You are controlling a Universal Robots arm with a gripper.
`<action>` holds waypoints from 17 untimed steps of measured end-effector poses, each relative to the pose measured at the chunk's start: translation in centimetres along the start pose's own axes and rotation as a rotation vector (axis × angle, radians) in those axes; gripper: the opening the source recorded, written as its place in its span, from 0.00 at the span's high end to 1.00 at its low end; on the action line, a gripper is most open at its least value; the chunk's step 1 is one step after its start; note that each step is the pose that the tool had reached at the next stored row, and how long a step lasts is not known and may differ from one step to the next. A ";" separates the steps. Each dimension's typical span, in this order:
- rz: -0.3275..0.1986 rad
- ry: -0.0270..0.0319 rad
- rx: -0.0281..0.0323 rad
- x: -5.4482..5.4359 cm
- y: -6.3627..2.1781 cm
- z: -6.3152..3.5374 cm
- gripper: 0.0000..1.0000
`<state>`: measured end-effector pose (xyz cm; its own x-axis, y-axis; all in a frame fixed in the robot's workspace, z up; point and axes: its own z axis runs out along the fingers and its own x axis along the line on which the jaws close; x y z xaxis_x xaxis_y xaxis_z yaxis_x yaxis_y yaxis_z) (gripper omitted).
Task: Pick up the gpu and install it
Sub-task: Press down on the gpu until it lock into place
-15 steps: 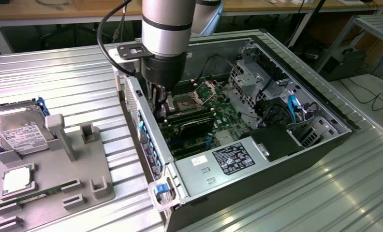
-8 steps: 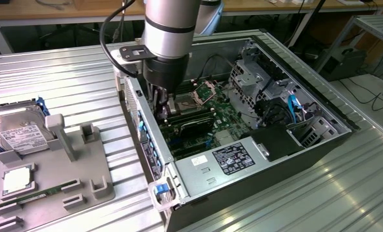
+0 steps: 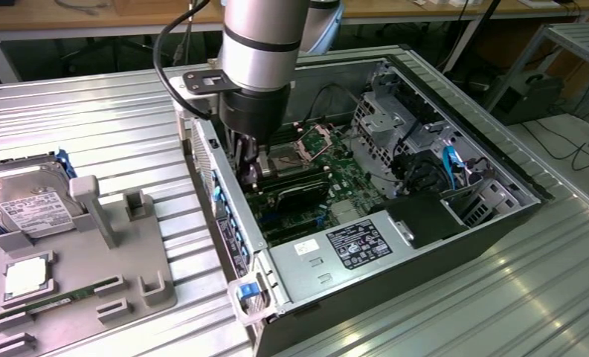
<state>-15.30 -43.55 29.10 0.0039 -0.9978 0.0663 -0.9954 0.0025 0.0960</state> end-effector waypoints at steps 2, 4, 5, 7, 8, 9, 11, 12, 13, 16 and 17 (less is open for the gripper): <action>0.000 0.0036 -0.0080 0.0 0.05 0.07 0.89; 0.000 0.0068 -0.0127 0.0 -0.04 0.23 0.89; 0.001 0.0067 -0.0141 -0.1 -0.15 0.32 0.89; 0.000 0.0067 -0.0151 -0.1 -0.42 0.44 0.89; 0.000 0.0067 -0.0152 -0.1 -0.58 0.50 0.89; 0.000 0.0068 -0.0155 -0.1 -0.69 0.54 0.89; 0.000 0.0066 -0.0154 -0.1 -0.92 0.61 0.89; 0.000 0.0067 -0.0157 -0.1 -1.10 0.63 0.89; 0.000 0.0067 -0.0158 -0.1 -1.33 0.65 0.89; 0.000 0.0067 -0.0159 -0.1 -1.71 0.63 0.89; 0.000 0.0067 -0.0159 -0.1 -1.71 0.63 0.89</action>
<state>-13.66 -43.52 28.30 0.0044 -0.9973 0.0729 -0.9937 0.0038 0.1118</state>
